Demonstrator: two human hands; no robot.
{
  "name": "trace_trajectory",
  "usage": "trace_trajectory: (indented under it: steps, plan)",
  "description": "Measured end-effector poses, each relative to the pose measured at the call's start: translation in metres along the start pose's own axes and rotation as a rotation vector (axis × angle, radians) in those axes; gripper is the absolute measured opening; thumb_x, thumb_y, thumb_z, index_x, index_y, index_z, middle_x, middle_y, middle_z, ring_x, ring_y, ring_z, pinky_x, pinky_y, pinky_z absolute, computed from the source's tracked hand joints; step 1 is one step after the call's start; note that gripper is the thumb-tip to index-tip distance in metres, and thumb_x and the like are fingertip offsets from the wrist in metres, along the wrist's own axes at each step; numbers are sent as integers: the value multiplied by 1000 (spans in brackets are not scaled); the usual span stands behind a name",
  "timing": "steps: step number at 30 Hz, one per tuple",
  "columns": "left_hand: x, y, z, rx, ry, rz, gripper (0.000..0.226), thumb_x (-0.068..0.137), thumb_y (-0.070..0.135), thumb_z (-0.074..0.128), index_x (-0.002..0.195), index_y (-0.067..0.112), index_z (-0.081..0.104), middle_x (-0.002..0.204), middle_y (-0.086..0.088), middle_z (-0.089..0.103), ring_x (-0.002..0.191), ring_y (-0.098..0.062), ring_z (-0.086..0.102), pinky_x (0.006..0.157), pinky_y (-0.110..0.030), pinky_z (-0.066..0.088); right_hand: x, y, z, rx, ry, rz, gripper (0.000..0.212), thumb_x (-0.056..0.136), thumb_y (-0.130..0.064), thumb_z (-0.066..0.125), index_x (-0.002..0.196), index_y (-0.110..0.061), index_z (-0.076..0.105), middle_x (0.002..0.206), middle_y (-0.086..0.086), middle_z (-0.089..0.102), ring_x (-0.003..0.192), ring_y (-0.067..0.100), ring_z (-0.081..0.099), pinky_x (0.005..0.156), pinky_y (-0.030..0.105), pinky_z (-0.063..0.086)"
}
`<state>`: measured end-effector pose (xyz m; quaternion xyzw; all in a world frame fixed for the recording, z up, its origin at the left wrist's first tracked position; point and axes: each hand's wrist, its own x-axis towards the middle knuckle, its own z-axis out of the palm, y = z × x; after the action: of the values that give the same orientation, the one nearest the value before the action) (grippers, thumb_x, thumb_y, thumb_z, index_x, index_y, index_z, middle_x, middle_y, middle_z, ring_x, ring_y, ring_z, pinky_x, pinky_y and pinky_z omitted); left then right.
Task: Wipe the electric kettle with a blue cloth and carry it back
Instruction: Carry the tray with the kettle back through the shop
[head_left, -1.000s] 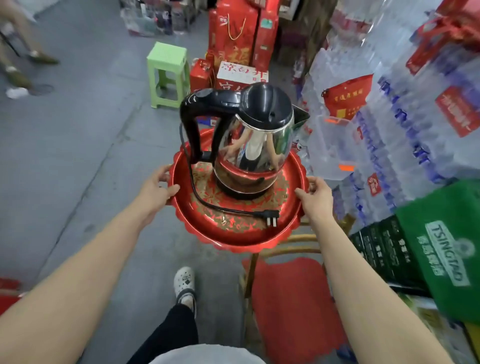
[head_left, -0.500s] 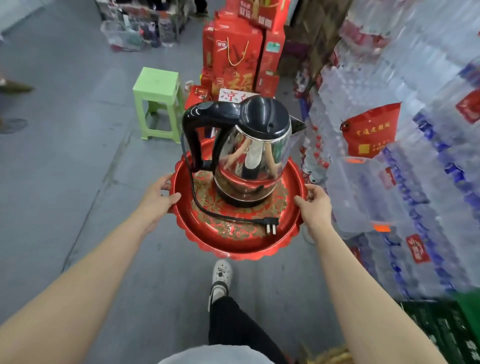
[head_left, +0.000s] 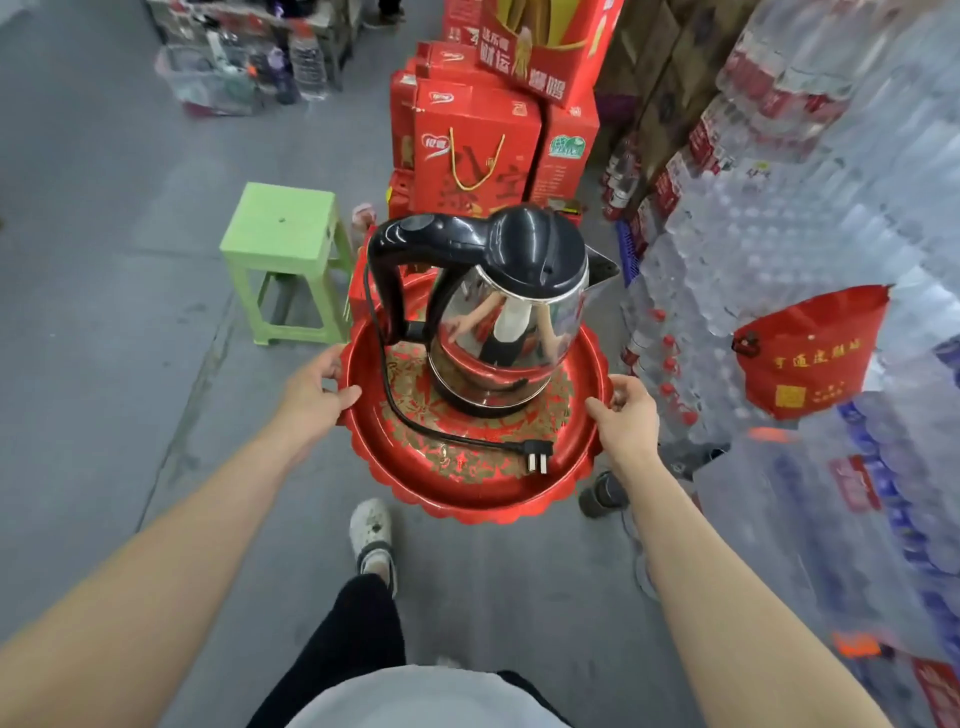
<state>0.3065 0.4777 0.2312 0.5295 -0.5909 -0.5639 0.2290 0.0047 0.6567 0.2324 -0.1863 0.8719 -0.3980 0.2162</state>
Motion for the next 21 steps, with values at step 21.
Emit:
trace_trajectory:
  steps: [21]
  plan:
    - [464, 51, 101, 563, -395, -39, 54, 91, 6, 63, 135, 35, 51, 119, -4, 64, 106, -28, 63, 97, -49, 51, 281, -22, 182, 30, 204, 597, 31, 94, -7, 71, 123, -11, 62, 87, -2, 55, 68, 7, 50, 62, 27, 41]
